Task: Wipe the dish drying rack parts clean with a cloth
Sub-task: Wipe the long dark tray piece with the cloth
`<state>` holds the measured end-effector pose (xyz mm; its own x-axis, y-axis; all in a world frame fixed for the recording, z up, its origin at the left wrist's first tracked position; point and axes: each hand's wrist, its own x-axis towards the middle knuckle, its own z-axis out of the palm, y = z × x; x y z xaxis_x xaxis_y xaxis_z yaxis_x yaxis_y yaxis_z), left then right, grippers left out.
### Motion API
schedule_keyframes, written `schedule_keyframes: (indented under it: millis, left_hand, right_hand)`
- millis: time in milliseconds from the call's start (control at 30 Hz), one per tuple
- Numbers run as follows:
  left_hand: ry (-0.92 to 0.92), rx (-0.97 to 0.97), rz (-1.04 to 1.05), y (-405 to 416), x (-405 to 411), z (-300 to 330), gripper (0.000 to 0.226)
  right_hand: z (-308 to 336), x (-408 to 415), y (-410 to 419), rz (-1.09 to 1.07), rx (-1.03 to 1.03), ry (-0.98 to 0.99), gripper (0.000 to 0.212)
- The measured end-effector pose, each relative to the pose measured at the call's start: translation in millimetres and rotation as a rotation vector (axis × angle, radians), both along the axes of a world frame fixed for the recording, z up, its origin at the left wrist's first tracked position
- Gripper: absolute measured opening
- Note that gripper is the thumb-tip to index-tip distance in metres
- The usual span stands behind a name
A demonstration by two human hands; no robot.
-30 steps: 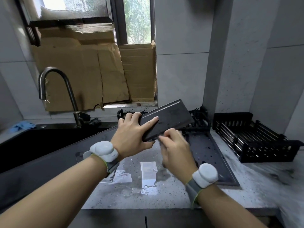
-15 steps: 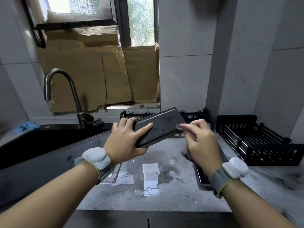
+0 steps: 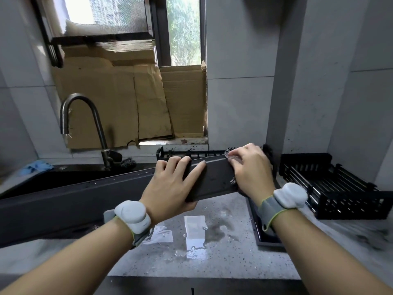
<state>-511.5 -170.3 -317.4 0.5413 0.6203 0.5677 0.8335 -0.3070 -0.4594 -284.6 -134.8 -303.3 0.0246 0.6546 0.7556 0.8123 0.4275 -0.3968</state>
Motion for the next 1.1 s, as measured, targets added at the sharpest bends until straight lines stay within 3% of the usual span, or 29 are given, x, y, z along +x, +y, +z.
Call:
schedule_keyframes:
  millis: [233,433,667,767,833,967,1100]
  left_hand:
    - [0.042,-0.01,-0.006,-0.2,-7.9,-6.9,0.086]
    - [0.007,-0.009,0.006,-1.7,2.9,-0.8,0.083]
    - [-0.055,-0.051,-0.005,1.0,13.5,-9.4,0.075]
    - [-0.112,-0.07,0.04,2.4,-2.1,-11.6,0.082]
    - [-0.145,-0.078,0.047,1.6,-9.1,-10.4,0.088]
    - [-0.159,-0.047,-0.008,-2.3,-9.6,-6.0,0.088]
    - [-0.18,-0.039,-0.026,-4.4,-3.6,-0.8,0.086]
  right_hand:
    - [1.4,-2.4,-0.2,0.172,-0.022,-0.212,0.012]
    - [0.9,-10.4,-1.8,0.098,0.028,-0.177,0.011]
    - [-4.0,-23.6,-12.5,0.307,-0.018,-0.204,0.015]
    - [5.7,-7.4,-11.0,0.362,-0.08,0.053,0.01]
    - [12.0,3.3,-8.5,0.322,-0.067,0.202,0.014]
    - [15.2,13.3,-4.3,0.046,0.092,0.145,0.013]
    - [10.1,7.9,-3.6,-0.083,0.217,0.145,0.006]
